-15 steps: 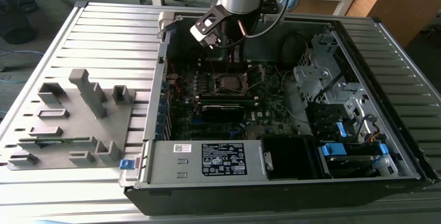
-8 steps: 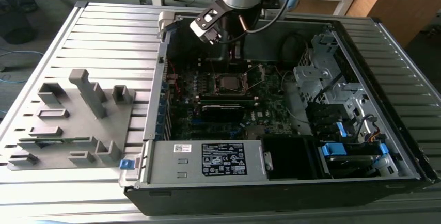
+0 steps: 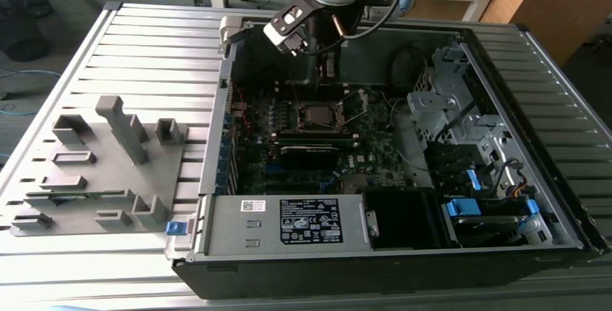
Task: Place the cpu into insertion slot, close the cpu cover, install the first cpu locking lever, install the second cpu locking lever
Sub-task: 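Close the cpu cover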
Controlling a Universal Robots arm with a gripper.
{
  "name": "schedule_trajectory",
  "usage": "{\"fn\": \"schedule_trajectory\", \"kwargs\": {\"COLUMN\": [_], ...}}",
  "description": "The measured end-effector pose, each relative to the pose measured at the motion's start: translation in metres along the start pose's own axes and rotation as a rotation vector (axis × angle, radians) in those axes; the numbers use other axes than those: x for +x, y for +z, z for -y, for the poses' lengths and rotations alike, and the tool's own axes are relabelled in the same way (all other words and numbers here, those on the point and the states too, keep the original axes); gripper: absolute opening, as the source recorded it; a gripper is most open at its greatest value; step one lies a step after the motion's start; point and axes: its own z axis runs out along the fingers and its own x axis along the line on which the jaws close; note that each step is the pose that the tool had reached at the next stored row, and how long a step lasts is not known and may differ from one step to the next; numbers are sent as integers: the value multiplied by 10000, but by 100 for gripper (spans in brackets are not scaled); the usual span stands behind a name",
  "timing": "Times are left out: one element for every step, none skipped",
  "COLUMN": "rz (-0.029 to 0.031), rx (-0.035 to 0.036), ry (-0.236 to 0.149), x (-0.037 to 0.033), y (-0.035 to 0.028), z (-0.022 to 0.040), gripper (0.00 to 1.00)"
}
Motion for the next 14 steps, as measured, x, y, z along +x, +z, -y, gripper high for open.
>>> {"fn": "schedule_trajectory", "kwargs": {"rz": [-1,-2,0,2,1,1,1,2,2,2,3,4,2,3], "rx": [0,-1,0,1,0,0,1,1,1,1,2,2,2,2], "ry": [0,0,0,0,0,0,0,0,0,-3,-2,-1,-1,-1], "x": [0,0,0,0,0,0,0,0,0,0,0,0,1,1], "y": [0,0,-1,-2,-2,-3,-3,-4,-4,-4,-4,-4,-3,-3], "z": [0,0,0,0,0,0,0,0,-1,-4,-8,-13,-22,-32], "gripper": [11,11,11,11,11,11,11,11,11,11,11,11,11,11]}}
